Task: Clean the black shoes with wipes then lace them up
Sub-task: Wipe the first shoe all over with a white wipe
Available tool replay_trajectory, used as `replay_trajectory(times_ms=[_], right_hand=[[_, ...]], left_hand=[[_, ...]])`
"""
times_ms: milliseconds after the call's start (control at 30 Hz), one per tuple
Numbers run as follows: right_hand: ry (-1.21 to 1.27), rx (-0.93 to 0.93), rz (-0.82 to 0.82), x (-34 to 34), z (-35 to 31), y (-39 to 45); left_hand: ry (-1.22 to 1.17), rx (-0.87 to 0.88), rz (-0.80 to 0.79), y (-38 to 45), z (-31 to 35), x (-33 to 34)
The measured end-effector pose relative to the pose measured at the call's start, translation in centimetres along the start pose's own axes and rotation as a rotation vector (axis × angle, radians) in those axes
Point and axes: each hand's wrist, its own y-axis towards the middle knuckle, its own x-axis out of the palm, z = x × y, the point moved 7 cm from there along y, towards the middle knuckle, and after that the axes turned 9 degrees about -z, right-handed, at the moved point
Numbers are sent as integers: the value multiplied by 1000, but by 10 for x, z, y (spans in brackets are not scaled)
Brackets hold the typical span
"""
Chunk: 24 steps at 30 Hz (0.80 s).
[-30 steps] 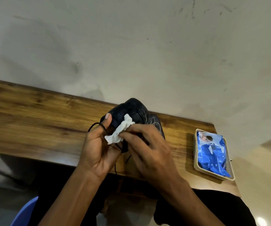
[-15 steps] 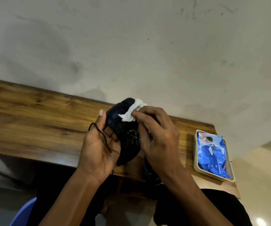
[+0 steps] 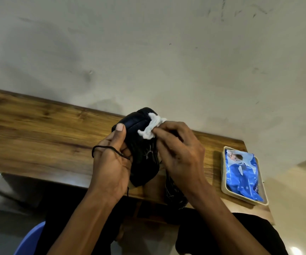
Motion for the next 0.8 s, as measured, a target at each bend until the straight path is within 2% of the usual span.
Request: replay_trajectory(times_ms=[167, 367, 633, 800], right_hand=[[72, 78, 62, 1, 17, 2], [93, 89, -103, 29, 19, -23], [173, 72, 49, 11, 4, 16], [141, -1, 6, 20, -18, 3]], left_hand=[[-33, 2, 54, 3, 0, -8], [-111, -21, 94, 10, 4, -23], [-91, -51, 55, 9, 0, -19], [-157, -89, 46, 10, -5, -25]])
